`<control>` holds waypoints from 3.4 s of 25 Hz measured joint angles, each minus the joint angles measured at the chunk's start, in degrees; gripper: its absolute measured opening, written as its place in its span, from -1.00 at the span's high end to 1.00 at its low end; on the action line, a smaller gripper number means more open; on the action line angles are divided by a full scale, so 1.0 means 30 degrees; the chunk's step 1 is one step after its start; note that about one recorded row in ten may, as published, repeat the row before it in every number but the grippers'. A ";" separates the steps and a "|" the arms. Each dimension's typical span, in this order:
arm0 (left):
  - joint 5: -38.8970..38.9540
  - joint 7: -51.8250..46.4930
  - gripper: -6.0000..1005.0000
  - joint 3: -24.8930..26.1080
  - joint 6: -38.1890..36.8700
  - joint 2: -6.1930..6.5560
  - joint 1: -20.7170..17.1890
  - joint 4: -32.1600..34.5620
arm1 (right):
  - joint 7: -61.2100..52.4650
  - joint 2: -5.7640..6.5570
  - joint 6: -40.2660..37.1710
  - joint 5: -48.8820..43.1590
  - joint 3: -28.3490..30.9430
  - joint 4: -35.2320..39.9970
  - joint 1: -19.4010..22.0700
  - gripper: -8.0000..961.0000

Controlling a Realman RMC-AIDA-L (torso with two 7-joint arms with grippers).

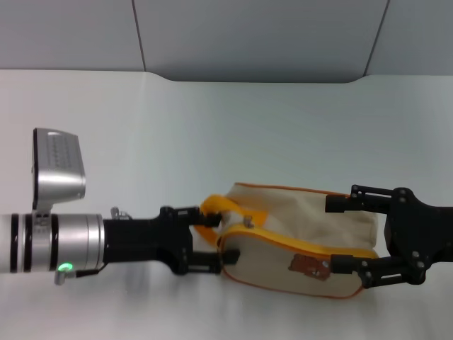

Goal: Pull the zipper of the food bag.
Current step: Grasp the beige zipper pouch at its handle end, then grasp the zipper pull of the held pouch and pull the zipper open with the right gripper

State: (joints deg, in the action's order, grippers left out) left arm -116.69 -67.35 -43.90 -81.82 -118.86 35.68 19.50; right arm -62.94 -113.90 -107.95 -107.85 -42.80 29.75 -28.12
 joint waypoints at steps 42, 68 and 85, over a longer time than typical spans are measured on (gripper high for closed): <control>0.2064 0.1495 0.68 -0.0277 -0.1603 0.0638 0.0688 0.0728 | 0.5837 -0.1857 0.5650 0.0155 0.0964 0.0452 -0.1068 -0.67; 0.1694 0.0683 0.87 -0.0330 -0.3517 0.0912 0.1122 0.2347 | 1.1888 -0.1994 0.6164 0.0771 -0.0187 -0.3112 -0.3093 0.52; 0.1807 0.0858 0.88 -0.0093 -0.3776 0.0916 0.0840 0.2349 | 1.2531 -0.1996 0.6437 0.1285 -0.0031 -0.3769 -0.3145 0.94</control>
State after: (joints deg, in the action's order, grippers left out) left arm -111.27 -64.78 -44.18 -93.14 -116.11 38.19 26.54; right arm -25.34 -119.89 -88.64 -103.99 -42.89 18.45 -37.56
